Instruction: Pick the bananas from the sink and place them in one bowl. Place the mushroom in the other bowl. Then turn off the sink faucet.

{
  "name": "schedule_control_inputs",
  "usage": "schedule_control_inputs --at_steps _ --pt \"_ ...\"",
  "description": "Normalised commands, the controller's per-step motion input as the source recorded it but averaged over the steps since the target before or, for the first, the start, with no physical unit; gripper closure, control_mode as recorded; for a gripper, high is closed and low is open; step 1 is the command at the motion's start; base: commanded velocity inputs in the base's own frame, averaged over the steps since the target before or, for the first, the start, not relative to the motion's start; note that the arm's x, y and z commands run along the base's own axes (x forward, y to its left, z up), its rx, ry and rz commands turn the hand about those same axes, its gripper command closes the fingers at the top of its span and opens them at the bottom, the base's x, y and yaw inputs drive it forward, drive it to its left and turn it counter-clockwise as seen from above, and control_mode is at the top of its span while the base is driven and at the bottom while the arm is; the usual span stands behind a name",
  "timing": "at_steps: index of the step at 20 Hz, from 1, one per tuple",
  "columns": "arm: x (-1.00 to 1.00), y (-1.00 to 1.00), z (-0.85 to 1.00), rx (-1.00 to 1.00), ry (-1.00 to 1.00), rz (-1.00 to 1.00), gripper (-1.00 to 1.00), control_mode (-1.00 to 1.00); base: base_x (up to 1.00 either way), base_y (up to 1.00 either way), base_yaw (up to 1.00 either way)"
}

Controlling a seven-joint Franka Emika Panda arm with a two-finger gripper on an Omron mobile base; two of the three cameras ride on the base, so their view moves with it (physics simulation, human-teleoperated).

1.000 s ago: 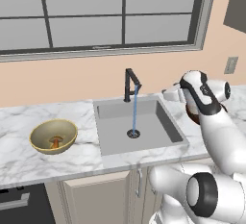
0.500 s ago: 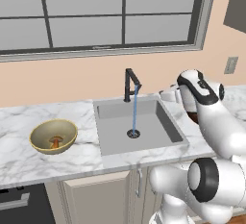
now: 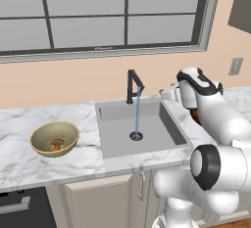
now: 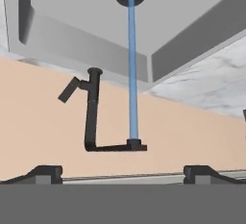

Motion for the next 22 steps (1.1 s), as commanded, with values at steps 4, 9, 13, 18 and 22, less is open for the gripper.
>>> schedule_control_inputs --at_steps 4,9,13,18,22 --pt "0.12 0.00 0.00 0.00 0.00 0.01 -1.00 -1.00 0.00 0.00 0.00" --pt "0.08 0.00 0.00 0.00 0.00 0.05 -1.00 -1.00 0.00 0.00 0.00" --pt "0.02 0.00 0.00 0.00 -0.03 0.08 -1.00 -1.00 0.00 0.00 0.00" --pt "0.02 0.00 0.00 0.00 -0.14 0.02 -1.00 -1.00 0.00 0.00 0.00" --pt "0.09 0.08 0.00 0.00 0.04 -0.03 -1.00 -1.00 0.00 0.00 0.00"
